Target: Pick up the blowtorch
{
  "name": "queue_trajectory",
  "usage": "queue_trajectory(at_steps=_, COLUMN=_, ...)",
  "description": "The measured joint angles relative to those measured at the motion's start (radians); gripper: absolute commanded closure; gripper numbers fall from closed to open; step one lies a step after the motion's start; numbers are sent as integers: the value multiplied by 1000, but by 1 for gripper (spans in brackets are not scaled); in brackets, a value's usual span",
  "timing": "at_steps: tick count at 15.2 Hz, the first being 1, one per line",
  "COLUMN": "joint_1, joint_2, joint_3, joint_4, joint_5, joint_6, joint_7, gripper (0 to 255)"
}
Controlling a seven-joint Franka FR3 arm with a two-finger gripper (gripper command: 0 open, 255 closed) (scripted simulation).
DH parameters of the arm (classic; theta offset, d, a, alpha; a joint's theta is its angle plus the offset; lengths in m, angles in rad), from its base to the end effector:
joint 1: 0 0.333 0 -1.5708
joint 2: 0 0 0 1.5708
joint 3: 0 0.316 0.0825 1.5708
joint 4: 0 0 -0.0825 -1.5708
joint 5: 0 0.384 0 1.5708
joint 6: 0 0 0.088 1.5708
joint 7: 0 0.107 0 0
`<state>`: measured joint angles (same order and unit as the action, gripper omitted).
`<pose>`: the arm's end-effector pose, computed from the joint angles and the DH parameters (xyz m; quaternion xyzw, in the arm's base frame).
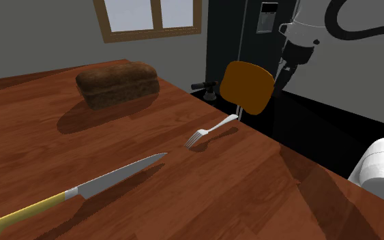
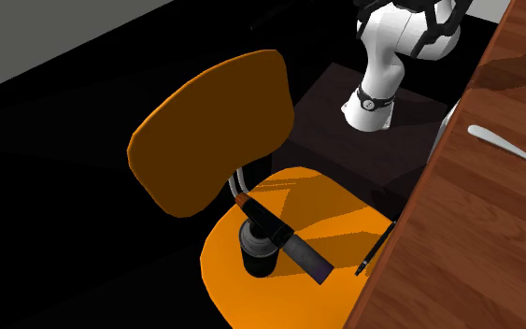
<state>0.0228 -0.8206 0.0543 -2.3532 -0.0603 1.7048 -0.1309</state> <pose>0.3100 0.0241 0.6155 0.9903 0.0979 0.0837 0.0529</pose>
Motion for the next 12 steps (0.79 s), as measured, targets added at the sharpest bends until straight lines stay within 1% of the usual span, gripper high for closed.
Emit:
queue_trajectory(at_steps=2, joint_1=3, joint_2=15, joint_3=-9, joint_4=5, joint_5=-2, joint_6=10, joint_7=-17, gripper=0)
queue_trajectory(at_steps=4, joint_1=13, joint_2=69, joint_3=-49, joint_4=28, joint_5=-11, joint_6=37, joint_7=-87, gripper=0)
queue_trajectory(at_steps=8, joint_1=42, joint_2=226, joint_3=-134, joint_4=125, joint_5=-15, joint_6=88, joint_7=-254, gripper=0)
queue_trajectory(at_steps=12, joint_1=75, joint_2=391, joint_3=-209, joint_4=257, joint_5=7, joint_6=104, joint_7=-430, gripper=0)
